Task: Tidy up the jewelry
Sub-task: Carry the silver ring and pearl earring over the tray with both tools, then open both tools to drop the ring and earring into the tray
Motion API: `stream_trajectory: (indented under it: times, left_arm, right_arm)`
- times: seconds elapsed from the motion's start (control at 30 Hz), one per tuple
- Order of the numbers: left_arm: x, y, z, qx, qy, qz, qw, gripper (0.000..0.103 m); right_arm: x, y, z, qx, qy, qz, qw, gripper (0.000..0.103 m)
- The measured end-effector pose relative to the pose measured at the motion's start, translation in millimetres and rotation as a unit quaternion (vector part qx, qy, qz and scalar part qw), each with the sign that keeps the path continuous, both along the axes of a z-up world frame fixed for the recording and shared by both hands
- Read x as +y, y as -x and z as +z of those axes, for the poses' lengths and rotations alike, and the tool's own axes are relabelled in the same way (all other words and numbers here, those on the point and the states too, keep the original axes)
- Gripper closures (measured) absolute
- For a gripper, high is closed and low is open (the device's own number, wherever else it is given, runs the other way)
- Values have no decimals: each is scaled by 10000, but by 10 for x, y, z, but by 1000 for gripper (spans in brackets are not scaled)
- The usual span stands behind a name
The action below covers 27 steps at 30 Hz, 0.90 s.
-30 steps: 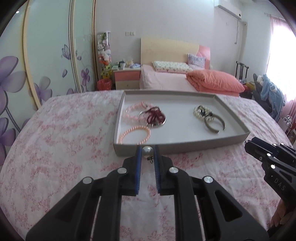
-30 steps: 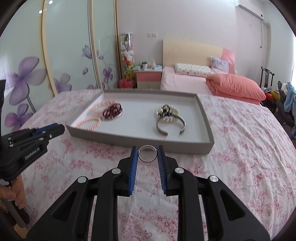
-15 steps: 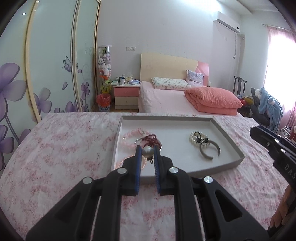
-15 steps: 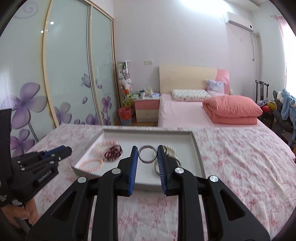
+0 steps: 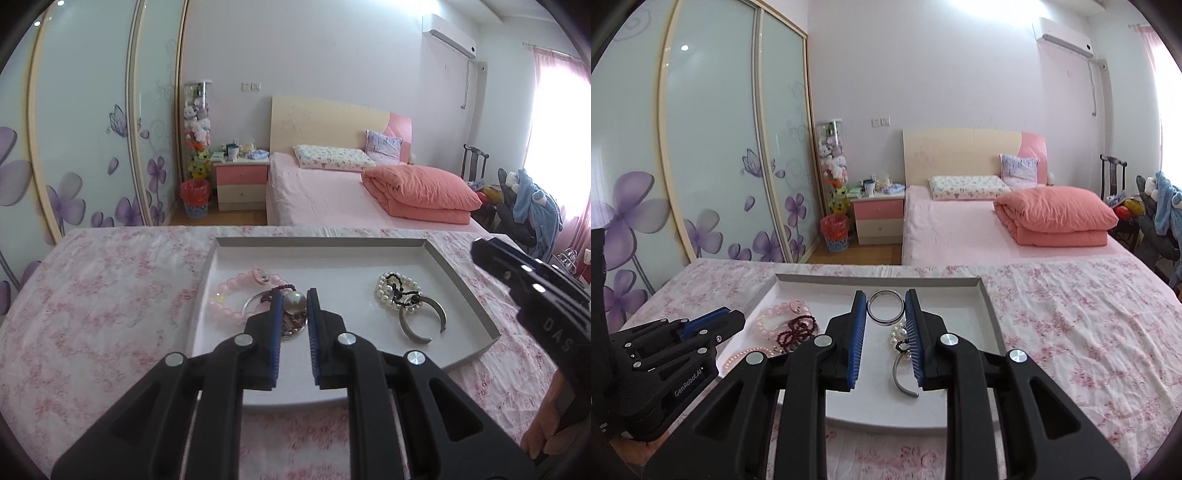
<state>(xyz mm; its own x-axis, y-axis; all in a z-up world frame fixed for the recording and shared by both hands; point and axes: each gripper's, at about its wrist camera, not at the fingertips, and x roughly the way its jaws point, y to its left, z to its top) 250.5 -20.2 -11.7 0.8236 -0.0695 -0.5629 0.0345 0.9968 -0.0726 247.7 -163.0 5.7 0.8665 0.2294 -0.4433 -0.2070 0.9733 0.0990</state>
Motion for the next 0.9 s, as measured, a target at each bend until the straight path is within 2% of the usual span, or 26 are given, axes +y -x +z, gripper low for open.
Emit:
stream_trajectory:
  times: [0.33, 0.4, 0.47, 0.57, 0.7, 0.77, 0.9]
  left_arm:
    - [-95, -300, -217, 264, 24, -85, 9996, 88]
    - [-78, -346, -247, 315, 98, -92, 9994, 84]
    - [-61, -354, -259, 335, 180, -83, 9992, 73]
    - [43, -324, -267, 315, 293, 19, 9991, 64]
    - [283, -252, -246, 369, 594, 258, 9972, 58]
    - [393, -190, -217, 374, 676, 383, 9963, 55]
    - [530, -39, -137, 296, 729, 531, 9955, 49]
  right_arm:
    - [44, -345, -229, 488, -114, 57, 9987, 80]
    - [35, -362, -255, 541, -130, 41, 9984, 76]
    - [-3, -341, -262, 521, -153, 8, 9985, 62]
    - [-78, -302, -262, 499, -193, -85, 9985, 60]
    - [-216, -245, -234, 517, -325, -232, 9979, 59]
    - [-253, -180, -207, 489, -327, -282, 9979, 52]
    - [-267, -28, -150, 380, -276, -308, 9984, 45]
